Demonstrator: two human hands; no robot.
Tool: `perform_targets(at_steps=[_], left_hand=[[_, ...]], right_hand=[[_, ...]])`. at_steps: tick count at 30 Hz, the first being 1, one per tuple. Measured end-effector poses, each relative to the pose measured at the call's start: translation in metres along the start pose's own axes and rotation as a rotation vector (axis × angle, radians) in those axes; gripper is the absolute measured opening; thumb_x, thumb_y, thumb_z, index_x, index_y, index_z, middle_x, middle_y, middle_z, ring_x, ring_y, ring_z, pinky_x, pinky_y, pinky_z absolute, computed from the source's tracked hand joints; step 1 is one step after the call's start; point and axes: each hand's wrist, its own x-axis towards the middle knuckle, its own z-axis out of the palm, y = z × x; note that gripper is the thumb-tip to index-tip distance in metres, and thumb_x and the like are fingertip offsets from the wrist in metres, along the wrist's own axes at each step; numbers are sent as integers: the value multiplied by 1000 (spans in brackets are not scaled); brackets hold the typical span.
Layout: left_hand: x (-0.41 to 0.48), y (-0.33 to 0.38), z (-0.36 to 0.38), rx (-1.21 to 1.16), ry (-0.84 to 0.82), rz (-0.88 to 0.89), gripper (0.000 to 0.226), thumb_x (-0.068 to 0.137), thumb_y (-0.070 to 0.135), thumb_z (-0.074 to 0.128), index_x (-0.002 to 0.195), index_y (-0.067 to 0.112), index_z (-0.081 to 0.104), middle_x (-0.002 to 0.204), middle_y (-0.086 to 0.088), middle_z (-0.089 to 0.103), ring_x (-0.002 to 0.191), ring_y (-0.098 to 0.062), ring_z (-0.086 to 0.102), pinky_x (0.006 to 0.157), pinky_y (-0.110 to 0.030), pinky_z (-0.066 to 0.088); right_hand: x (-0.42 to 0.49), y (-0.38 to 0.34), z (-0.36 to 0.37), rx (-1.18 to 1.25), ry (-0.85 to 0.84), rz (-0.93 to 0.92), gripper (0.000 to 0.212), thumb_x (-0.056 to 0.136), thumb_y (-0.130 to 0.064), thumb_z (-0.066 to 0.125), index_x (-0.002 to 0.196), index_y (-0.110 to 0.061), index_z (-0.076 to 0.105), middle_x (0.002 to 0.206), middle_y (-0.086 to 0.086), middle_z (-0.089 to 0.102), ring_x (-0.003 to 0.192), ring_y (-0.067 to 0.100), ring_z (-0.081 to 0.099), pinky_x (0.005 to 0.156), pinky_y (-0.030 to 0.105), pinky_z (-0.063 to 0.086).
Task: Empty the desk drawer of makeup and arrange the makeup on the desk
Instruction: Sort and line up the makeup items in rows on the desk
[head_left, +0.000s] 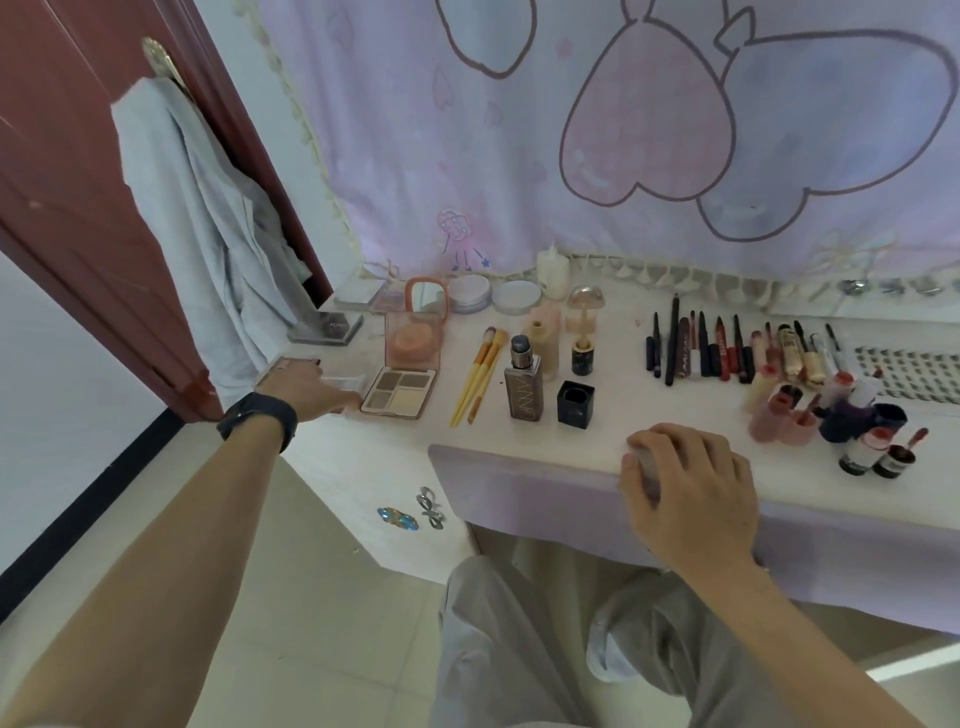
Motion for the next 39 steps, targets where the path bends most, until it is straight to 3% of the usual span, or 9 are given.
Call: perform_targets(at_steps=[3, 7, 10, 13, 18, 22, 29, 33, 39], left_hand=[[-4, 1, 6, -19, 82, 3, 87, 70, 61, 77, 137, 10, 55, 143, -12, 54, 129, -31, 51, 102, -40, 43], [-10, 1, 7, -22, 80, 5, 102, 59, 72, 70, 138, 9, 55, 143, -12, 53, 130, -33, 50, 103, -40, 41], [-11, 4, 8, -16, 44, 5, 90, 65, 65, 69, 132, 6, 58, 142, -14, 53, 131, -33, 48, 102, -40, 40], [-10, 3, 11, -78, 53, 8, 70, 65, 51, 70, 116, 5, 62, 134, -16, 58, 121, -34, 52, 90, -38, 41], [-14, -3, 21, -233, 155, -2, 75, 75, 37, 74, 140, 9, 51, 137, -14, 57, 122, -35, 53, 85, -38, 42], [-18, -5, 27, -304, 172, -9, 79, 80, 39, 72, 148, 15, 41, 145, -12, 52, 131, -34, 49, 102, -43, 43], [-22, -8, 29, -288, 180, 29, 67, 87, 39, 68, 144, 13, 46, 145, -13, 51, 134, -34, 45, 105, -46, 42], [-19, -1, 23, -245, 222, 69, 56, 88, 36, 66, 138, 16, 53, 134, -18, 57, 127, -35, 49, 103, -46, 43], [4, 24, -2, -236, 243, 131, 47, 89, 34, 64, 132, 18, 58, 129, -11, 62, 121, -31, 54, 102, -44, 47]], right_hand=[[-1, 0, 2, -14, 8, -3, 28, 94, -36, 52, 105, -17, 70, 110, 5, 68, 99, 29, 58, 77, 41, 43], [-2, -2, 0, -32, -15, 8, 28, 94, -35, 53, 107, -17, 69, 112, 6, 67, 100, 30, 56, 78, 42, 43], [-3, -3, -2, -41, -29, 4, 29, 95, -35, 51, 110, -16, 68, 114, 6, 67, 105, 29, 56, 83, 42, 42], [-4, -4, -2, -63, -44, 3, 34, 97, -34, 48, 119, -15, 67, 126, 8, 66, 121, 30, 56, 98, 45, 41], [-4, -8, -4, -72, -126, 27, 48, 101, -36, 41, 136, -12, 62, 143, 11, 60, 135, 29, 53, 113, 50, 36], [-3, -7, -6, -71, -143, 24, 47, 100, -37, 41, 135, -13, 63, 142, 10, 61, 134, 29, 53, 111, 50, 38], [2, -9, -16, -56, -194, 20, 47, 97, -37, 44, 130, -12, 67, 138, 10, 64, 129, 30, 57, 106, 50, 42], [16, -11, -24, -45, -234, 28, 41, 92, -36, 49, 118, -14, 72, 127, 8, 69, 117, 31, 62, 95, 46, 48], [46, -9, -18, -48, -316, 84, 28, 86, -17, 69, 113, -13, 73, 117, 9, 70, 107, 32, 62, 83, 45, 52]])
